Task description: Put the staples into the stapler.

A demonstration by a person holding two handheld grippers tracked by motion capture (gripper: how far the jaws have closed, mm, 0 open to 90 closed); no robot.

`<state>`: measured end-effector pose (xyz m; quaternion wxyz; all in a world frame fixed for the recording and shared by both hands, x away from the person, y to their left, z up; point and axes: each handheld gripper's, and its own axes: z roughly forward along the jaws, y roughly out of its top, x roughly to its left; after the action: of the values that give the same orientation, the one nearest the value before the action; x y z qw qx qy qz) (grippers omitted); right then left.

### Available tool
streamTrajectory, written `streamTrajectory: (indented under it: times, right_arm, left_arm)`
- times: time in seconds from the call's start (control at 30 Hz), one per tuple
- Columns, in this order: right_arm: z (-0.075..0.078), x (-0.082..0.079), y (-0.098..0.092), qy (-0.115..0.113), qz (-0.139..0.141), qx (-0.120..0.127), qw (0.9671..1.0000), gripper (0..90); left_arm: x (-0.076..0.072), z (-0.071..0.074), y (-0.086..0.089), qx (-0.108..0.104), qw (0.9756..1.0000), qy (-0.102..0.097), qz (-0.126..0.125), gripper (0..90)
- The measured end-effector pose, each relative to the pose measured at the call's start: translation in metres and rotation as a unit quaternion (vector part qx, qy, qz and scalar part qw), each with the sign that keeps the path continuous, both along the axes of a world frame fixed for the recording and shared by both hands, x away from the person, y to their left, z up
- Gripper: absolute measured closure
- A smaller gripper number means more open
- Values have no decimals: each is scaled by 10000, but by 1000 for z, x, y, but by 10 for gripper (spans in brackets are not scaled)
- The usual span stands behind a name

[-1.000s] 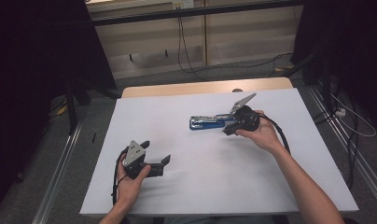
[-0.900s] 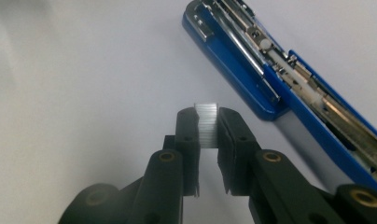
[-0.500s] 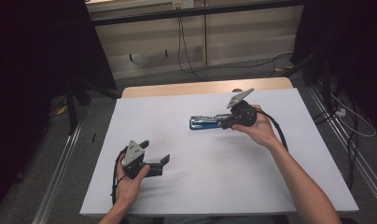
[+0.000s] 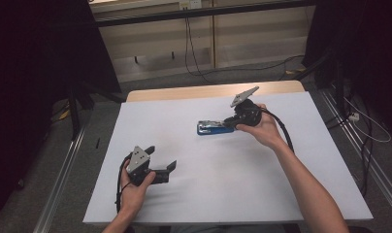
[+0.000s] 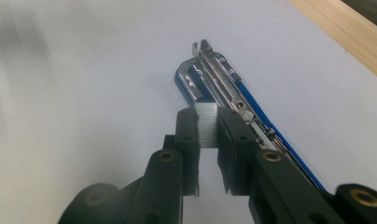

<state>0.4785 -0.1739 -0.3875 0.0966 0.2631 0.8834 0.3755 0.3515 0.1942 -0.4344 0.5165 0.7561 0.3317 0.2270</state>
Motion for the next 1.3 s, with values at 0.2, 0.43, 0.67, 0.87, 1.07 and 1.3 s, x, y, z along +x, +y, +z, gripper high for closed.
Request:
streamTrajectory:
  times: [0.2,0.43,0.67,0.87,1.07,1.3]
  right_arm:
    - [1,3,3,-32,32,-83,10000,793]
    - [4,8,9,-90,68,-85,9999,793]
    - [3,13,13,-87,72,-144,9998,793]
    - [7,18,19,-100,72,-69,9999,793]
    - [7,25,25,-94,55,-104,9999,793]
    - [7,29,31,-154,116,-226,9996,793]
  left_arm:
    - [0,0,1,9,10000,0,-4,39]
    - [0,0,1,3,10000,4,-4,39]
    - [0,0,0,23,10000,19,-18,39]
    - [0,0,-1,63,10000,16,-42,39]
    - [0,-1,0,19,10000,22,-27,39]
    - [0,0,0,49,10000,22,-45,39]
